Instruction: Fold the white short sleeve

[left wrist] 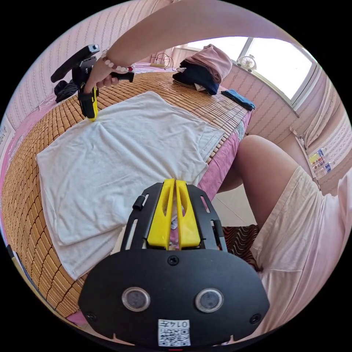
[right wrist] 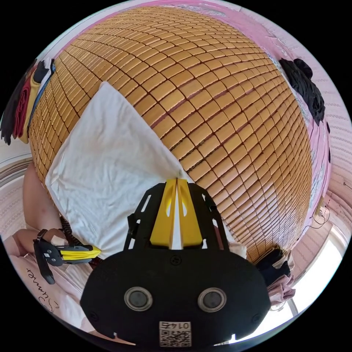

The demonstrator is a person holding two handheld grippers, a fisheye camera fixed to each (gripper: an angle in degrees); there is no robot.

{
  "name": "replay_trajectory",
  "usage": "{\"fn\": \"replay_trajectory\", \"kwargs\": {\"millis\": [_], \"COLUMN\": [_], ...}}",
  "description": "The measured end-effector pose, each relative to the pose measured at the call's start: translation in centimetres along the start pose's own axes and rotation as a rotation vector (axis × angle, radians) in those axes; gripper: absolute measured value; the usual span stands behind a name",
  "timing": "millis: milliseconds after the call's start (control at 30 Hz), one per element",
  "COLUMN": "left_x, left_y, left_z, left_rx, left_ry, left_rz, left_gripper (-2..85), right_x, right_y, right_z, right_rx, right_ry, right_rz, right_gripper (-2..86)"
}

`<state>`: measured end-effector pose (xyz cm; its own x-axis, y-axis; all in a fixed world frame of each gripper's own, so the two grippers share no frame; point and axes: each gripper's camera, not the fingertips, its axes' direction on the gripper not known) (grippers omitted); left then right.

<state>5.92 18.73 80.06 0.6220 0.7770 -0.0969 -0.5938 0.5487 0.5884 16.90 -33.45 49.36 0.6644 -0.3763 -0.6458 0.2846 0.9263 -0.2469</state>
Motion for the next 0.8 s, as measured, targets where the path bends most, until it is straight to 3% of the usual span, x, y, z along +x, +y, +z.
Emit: {"fn": "replay_trajectory", "kwargs": {"millis": [133, 200, 267, 367, 600, 800], "left_x": [0.1, 0.2, 0.3, 0.2, 0.9, 4.0], "left_y": [0.3, 0.6, 1.2, 1.6, 0.8, -2.3], "left_z": [0.6, 0.8, 0.9, 0.9, -1.8, 0.1], "left_rx": [0.017, 0.041, 0.081, 0.091, 0.224, 0.189], "left_ry": [0.011, 0.008, 0.004, 0.008, 0.101, 0.068], "left_rz": [0.007, 0.009, 0.009, -0.002, 0.025, 0.123], "left_gripper": [-0.9, -0.7, -0.2, 2.5, 8.0, 13.9], "right_x": [1.1, 1.9, 2.4, 3.1, 3.8, 4.4], "right_y": [2.8, 7.8, 12.6, 21.3, 39.3, 45.5], "right_z": [-0.2, -1.6, -1.8, -0.4, 6.4, 10.3], "right_rx": [0.076, 0.357, 0.514, 0.603, 0.339, 0.268], "right_ry": [-0.01, -0.081, -0.182, -0.225, -0.225, -0.279], "right_rz": [0.02, 0.082, 0.134, 0.276, 0.591, 0.689], "right_gripper": [-0.7, -0.5, -0.2, 0.7, 9.9, 6.0]}}
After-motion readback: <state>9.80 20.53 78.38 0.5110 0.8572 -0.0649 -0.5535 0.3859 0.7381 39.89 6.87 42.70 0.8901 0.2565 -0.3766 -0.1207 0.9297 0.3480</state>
